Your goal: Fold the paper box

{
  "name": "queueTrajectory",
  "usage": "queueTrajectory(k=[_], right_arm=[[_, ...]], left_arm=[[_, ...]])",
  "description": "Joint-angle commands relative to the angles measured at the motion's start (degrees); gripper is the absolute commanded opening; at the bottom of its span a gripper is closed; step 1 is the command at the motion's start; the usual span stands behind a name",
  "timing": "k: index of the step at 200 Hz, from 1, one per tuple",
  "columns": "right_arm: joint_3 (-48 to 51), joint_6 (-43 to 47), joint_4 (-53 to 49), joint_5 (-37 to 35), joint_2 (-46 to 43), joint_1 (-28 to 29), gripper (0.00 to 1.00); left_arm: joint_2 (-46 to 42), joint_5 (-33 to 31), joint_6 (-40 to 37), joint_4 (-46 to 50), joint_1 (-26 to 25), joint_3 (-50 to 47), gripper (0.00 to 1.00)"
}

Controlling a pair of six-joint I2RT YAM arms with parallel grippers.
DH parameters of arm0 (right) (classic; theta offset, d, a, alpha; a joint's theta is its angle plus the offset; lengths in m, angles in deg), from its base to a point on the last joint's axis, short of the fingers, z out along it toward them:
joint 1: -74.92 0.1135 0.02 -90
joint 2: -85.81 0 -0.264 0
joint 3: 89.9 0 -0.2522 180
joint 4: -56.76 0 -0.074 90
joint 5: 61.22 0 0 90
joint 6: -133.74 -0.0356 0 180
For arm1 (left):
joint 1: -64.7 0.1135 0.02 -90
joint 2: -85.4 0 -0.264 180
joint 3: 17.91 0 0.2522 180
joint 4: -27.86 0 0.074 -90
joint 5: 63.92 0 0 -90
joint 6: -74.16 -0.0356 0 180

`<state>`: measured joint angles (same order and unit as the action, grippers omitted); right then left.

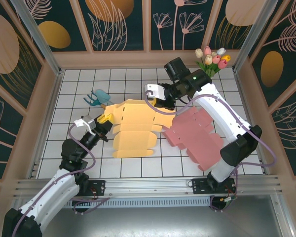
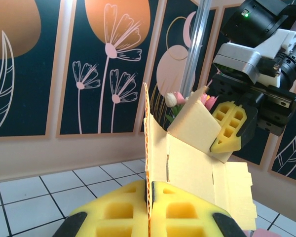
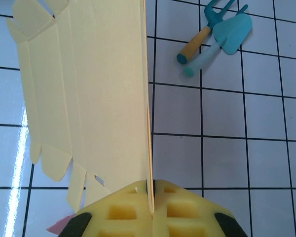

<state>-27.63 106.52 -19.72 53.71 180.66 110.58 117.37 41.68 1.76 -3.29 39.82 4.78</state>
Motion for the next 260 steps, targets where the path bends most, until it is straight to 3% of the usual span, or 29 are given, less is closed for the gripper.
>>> queueTrajectory(k=[1,9,23,28,55,80,101,156,180,211,260], right_arm=[[1.7,0.5,1.3,-2.0,-2.5,0.0,0.00],[2.6,0.4,1.7,-3.1,-2.8,0.2,0.00],[4.2,-0.1,2.6,-4.7,-3.2,0.4,0.00],[5.0,-0.1,2.9,-5.3,-3.3,0.4,0.00],[8.0,0.4,4.5,-8.4,-3.8,0.8,0.00],[8.5,0.7,5.2,-8.9,-3.6,1.4,0.00],[7.1,0.2,4.1,-11.2,-1.7,2.7,0.00],[7.9,-0.3,3.0,-23.2,5.1,10.4,0.00],[7.3,-1.5,4.3,-23.0,7.2,11.1,0.00],[9.8,2.0,7.8,-22.3,7.5,10.4,0.00],[10.4,3.8,10.3,-20.5,8.7,5.2,0.00]], left_arm=[[-0.2,-1.9,0.9,-1.7,0.0,0.8,0.00],[-0.2,-3.2,1.6,-1.2,-0.1,1.0,0.00],[-0.7,-7.2,2.7,1.2,0.0,2.2,0.42],[-1.0,-9.2,3.3,3.0,0.0,3.1,0.49],[-3.9,-20.8,6.6,12.6,0.0,7.6,0.51],[-6.7,-38.9,16.1,25.7,-0.1,11.4,0.51],[-8.1,-43.5,16.3,30.1,0.0,13.0,0.51],[-6.5,-36.0,17.3,40.7,0.0,19.7,0.52],[-6.9,-33.5,18.6,41.7,-0.1,19.6,0.52],[-2.8,-27.6,21.1,36.8,0.0,17.5,0.49],[11.9,-21.5,26.8,25.2,-0.1,15.4,0.46]])
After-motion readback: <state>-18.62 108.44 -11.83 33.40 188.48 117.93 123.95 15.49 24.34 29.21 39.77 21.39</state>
